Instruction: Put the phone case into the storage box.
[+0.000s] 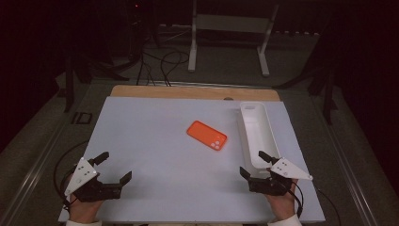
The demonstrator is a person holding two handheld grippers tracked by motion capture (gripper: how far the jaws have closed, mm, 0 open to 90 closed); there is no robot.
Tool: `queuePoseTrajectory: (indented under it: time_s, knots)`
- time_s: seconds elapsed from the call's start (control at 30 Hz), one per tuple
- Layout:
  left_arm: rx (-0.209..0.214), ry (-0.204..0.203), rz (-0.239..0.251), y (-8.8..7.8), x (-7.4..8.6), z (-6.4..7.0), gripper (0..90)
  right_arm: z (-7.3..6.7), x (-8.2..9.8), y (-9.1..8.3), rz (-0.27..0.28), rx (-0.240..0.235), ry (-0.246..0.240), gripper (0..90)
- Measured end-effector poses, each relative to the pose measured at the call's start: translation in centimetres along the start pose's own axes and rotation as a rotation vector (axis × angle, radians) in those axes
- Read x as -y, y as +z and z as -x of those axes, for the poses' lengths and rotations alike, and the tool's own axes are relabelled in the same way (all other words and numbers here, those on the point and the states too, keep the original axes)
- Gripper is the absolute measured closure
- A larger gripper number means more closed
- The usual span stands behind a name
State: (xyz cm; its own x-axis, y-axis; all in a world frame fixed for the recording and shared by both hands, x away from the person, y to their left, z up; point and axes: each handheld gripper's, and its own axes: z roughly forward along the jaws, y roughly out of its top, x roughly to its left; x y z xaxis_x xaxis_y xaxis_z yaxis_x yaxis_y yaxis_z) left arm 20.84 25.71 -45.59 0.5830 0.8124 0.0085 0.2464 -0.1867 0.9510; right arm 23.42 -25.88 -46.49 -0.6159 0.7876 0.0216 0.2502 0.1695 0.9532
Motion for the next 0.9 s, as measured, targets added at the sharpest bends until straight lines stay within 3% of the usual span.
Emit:
queuePoseTrajectory:
  time_s: [0.9]
  knots:
    - [-0.004,0.000,-0.011,0.24,-0.19,0.11,0.0,-0.09,0.23,0.19,-0.014,0.000,0.000,8.8]
